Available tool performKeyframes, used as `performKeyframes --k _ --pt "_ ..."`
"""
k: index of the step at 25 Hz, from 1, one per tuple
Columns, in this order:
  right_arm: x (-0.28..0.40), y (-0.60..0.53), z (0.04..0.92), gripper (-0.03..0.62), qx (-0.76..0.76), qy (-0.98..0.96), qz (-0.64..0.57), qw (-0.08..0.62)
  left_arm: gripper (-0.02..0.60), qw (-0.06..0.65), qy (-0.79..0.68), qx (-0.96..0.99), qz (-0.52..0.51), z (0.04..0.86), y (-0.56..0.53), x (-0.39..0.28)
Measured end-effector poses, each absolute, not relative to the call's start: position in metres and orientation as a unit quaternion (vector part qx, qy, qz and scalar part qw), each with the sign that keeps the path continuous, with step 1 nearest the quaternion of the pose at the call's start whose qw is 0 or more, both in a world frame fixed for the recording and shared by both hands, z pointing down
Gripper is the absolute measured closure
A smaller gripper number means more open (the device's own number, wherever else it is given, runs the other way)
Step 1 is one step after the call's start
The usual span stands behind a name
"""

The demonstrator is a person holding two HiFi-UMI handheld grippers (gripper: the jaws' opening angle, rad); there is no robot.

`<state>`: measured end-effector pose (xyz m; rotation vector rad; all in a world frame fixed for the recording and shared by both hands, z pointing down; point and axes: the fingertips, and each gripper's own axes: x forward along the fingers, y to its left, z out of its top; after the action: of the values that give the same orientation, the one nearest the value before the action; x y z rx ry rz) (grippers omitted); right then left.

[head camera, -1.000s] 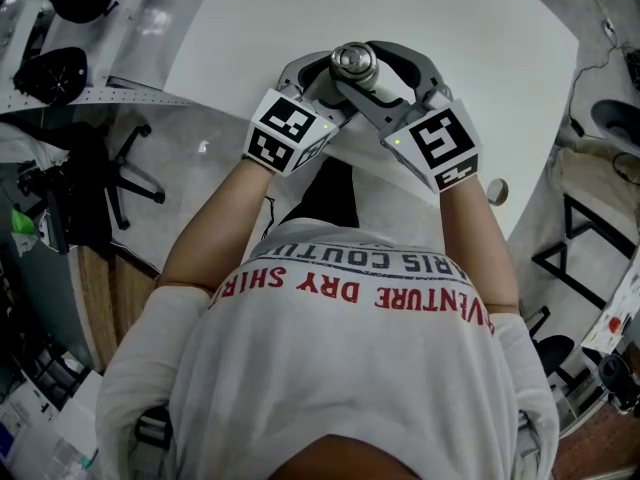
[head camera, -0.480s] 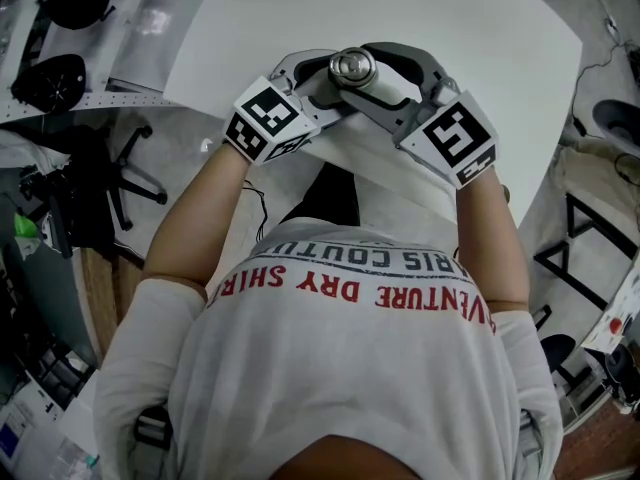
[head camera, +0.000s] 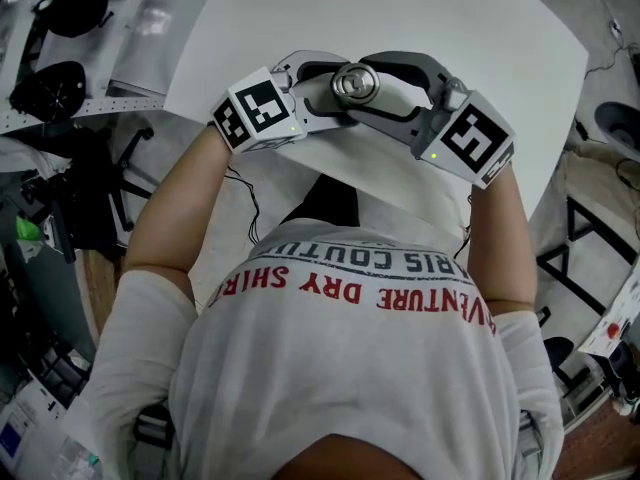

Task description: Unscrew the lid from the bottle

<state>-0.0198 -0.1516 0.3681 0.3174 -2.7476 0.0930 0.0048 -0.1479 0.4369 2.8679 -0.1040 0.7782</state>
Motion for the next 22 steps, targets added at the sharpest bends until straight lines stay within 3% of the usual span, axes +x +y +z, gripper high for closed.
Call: performKeyframes --k 10,22 --pt "-0.0188 -0.1507 0.3680 0.344 0.056 -0.981 0.038 0.180 0.224 0.071 0.030 0.960 0.268 0.4379 -0.1458 0.0046" --pt "-0.0110 -0.1566 0.3600 0.313 0.117 -0.979 0.063 0.152 0.224 0.086 -0.027 0.964 0.249 0.4368 -0.1477 0.0061"
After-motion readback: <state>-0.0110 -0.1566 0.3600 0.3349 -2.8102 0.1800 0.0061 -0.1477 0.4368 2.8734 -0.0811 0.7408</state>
